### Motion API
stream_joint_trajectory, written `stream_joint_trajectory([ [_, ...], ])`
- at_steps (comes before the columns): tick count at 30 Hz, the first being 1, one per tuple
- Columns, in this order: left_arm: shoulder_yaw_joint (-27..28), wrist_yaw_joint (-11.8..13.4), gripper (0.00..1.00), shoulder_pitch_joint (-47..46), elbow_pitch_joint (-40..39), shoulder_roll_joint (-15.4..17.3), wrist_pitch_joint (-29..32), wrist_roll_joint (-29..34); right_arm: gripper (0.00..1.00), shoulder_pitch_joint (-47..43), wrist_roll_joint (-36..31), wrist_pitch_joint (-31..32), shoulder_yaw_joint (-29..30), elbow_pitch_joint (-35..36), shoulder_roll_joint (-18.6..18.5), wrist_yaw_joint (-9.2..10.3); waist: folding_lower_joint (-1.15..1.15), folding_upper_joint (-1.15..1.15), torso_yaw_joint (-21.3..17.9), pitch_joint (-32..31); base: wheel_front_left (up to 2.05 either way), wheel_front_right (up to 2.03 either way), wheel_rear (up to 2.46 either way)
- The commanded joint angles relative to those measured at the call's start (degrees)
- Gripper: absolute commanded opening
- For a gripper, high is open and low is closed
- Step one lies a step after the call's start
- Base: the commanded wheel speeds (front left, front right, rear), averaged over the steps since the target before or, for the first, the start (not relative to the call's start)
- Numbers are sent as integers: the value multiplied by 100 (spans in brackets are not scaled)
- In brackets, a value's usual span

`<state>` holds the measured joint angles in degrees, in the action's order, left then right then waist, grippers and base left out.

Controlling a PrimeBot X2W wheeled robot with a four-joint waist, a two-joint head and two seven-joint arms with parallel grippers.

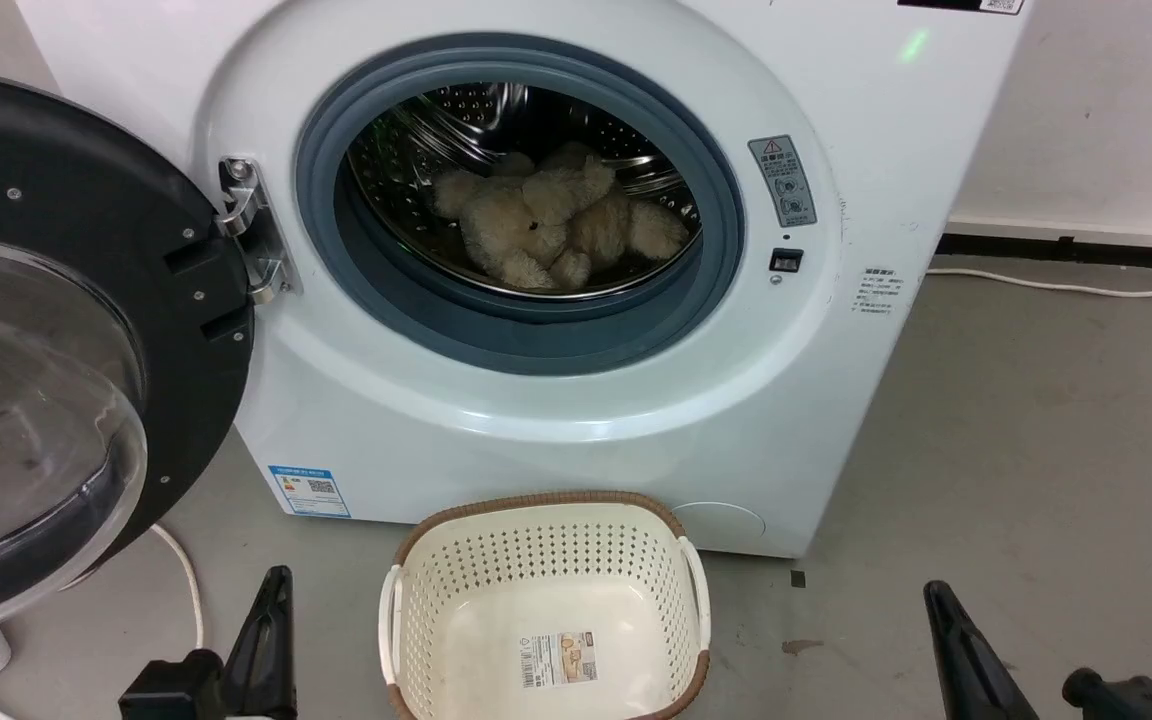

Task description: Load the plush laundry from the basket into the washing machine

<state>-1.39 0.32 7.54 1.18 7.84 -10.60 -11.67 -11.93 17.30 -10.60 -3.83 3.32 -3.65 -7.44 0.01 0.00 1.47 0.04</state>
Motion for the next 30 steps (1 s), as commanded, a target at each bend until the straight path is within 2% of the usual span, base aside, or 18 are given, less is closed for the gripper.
stream_joint_trajectory([
  [1,13,-10,0,-95,-23,-36,28,59,0,136,-77,23,30,-19,21,-1,-1,0,-1,0,0,0,0],
  [30,54,-17,0,-312,-55,-187,367,424,0,483,-621,364,146,-122,40,-2,-1,0,-49,-1,0,0,0],
])
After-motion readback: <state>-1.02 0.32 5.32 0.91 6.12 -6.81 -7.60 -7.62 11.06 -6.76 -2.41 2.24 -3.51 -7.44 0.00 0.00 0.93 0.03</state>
